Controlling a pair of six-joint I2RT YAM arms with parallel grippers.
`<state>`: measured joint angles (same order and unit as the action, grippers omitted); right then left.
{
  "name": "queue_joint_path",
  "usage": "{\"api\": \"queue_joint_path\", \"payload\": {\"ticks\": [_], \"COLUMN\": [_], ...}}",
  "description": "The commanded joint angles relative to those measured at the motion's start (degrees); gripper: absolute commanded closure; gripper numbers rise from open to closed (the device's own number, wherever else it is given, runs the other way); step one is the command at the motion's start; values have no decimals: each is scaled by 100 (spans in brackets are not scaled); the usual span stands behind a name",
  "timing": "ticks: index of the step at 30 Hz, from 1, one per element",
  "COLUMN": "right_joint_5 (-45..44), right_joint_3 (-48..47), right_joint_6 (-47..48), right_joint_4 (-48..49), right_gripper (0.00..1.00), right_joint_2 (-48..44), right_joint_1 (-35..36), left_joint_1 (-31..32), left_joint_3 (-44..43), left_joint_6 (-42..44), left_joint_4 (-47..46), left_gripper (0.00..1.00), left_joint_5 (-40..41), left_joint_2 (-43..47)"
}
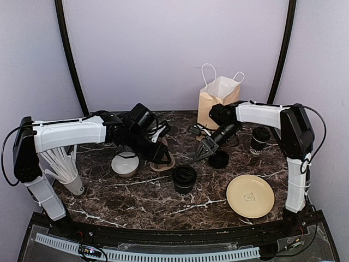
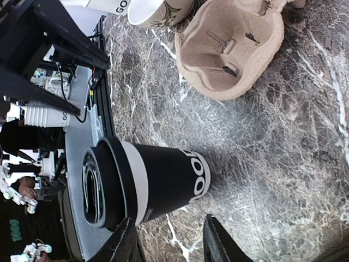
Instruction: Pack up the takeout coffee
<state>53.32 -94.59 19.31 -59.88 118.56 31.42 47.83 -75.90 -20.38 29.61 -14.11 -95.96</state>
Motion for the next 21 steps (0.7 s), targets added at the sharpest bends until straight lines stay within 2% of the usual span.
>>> {"api": "queue_joint_path", "payload": {"ticks": [1,5,8,21], "right_joint_5": [-70,181,378,602], "right_joint_3": [599,1418,1782,1620], "right_joint_6": [-50,-213,-222,-231], "right_joint_4": [126,413,492,455], "right_gripper": [53,45,43,42], "right_joint_2": [-619,-1000,-1096,-771], "right_joint_1": [-31,-13,67,540], "left_joint_1": [-34,-59,-74,-150], "left_joint_3": [139,254,257,481], "left_joint_6": [-296,-462,-517,-580], "left_joint_4": [-286,-556,-610,-835], "left_gripper": [55,57,59,62], "left_joint_5": [-236,-520,-575,-766], "left_joint_2": [145,61,5,-89]}}
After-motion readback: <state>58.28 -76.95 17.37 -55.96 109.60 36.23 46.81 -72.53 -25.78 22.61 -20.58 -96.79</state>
